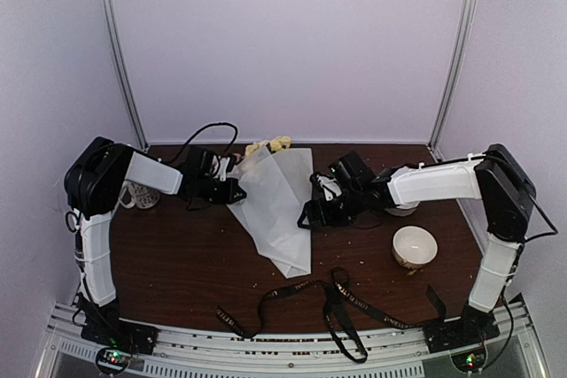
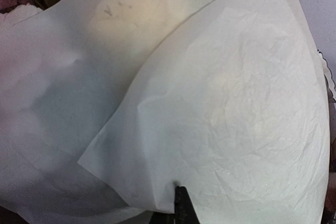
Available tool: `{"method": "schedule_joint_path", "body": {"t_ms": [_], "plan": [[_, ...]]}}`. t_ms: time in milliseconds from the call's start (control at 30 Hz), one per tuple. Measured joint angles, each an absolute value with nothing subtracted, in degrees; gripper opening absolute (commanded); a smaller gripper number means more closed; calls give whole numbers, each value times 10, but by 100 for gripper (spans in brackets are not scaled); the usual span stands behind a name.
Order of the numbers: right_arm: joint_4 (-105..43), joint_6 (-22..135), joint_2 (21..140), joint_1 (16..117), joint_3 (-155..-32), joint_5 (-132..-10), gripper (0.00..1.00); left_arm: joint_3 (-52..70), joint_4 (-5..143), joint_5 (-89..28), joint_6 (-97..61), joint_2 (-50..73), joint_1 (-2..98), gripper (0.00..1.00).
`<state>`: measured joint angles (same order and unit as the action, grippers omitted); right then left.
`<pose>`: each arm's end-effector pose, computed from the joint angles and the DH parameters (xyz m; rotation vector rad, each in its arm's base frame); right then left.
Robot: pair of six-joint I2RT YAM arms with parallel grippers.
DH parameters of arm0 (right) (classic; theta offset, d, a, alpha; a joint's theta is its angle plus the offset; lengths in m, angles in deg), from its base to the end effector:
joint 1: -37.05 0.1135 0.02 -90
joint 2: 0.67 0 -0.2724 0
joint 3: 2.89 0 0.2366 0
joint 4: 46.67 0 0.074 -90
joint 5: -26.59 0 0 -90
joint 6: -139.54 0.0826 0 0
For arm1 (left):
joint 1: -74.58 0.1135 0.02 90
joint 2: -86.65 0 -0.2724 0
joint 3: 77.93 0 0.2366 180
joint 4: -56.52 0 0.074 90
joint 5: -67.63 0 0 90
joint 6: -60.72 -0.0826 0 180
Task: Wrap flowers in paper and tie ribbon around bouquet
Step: Place the ribbon at the center of the board, then move the ribbon to the center of the board.
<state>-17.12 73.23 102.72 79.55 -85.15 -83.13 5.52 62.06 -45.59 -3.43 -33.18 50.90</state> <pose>0.2760 0.2907 0.1758 -0.5860 2.5465 0.8885 0.4059 -0.2136 0.1093 0.1739 2.3958 -0.8932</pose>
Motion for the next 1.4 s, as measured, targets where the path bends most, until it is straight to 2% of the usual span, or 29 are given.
{"method": "schedule_joint_path", "body": {"t_ms": [133, 333, 633, 800, 1000, 1033, 1100, 1167, 1267, 1400], "plan": [[-233, 790, 1080, 792, -845, -890, 80, 55, 621, -456, -34, -332, 509, 0], [-323, 860, 1130, 789, -841, -940, 66, 55, 621, -456, -34, -332, 509, 0], [-420, 936, 1146, 784, -812, -974, 20, 55, 620, -455, -34, -332, 511, 0], [-445, 960, 1154, 783, -810, -984, 1, 55, 620, -456, -34, -332, 513, 0], [-456, 965, 1154, 782, -810, -990, 0, 55, 621, -459, -35, -332, 514, 0], [-456, 965, 1154, 782, -810, -990, 0, 55, 620, -462, -36, -332, 514, 8], [-455, 963, 1154, 782, -810, -990, 0, 55, 620, -466, -41, -331, 514, 32], [-454, 961, 1154, 782, -810, -990, 0, 46, 617, -470, -49, -321, 515, 46], [-451, 958, 1154, 782, -809, -989, 0, 12, 627, -472, -63, -273, 515, 52], [-444, 948, 1154, 782, -810, -989, 0, -49, 670, -452, -116, -141, 491, 52]]}}
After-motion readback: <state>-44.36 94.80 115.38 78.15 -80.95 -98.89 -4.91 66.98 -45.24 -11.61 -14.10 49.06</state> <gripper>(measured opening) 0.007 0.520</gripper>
